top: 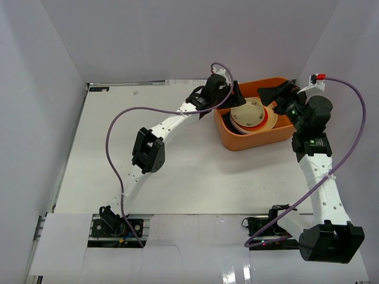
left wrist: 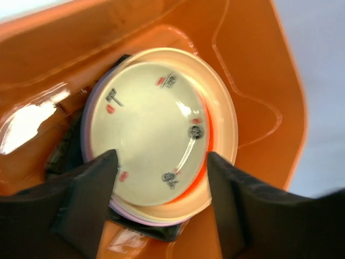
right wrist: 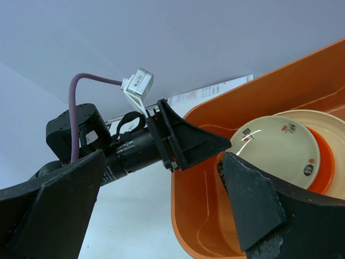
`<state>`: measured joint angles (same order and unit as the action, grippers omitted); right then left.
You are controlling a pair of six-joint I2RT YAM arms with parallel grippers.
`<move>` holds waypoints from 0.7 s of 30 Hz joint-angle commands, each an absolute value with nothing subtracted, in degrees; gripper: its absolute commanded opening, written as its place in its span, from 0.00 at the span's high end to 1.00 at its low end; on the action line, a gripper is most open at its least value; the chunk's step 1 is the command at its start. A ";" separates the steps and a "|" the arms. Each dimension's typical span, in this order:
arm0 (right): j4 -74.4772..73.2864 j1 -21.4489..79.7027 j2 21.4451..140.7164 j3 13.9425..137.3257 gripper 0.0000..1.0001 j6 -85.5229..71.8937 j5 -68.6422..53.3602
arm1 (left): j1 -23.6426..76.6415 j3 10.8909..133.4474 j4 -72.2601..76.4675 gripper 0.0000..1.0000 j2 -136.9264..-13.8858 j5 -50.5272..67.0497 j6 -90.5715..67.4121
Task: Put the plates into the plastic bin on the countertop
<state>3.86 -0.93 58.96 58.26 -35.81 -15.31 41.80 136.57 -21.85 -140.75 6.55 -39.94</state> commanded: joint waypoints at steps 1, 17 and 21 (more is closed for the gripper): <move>5.45 -0.18 57.48 58.88 0.06 -34.81 -14.68 | 42.28 136.76 -20.48 0.19 -137.47 8.79 -38.68; 3.51 1.76 49.05 56.26 0.10 -31.56 -19.33 | 42.28 102.26 -12.67 0.03 -93.38 -1.82 -24.00; 2.11 1.76 44.40 54.32 0.10 -29.80 -24.32 | 42.28 81.69 -10.54 0.02 -75.00 -8.24 -21.18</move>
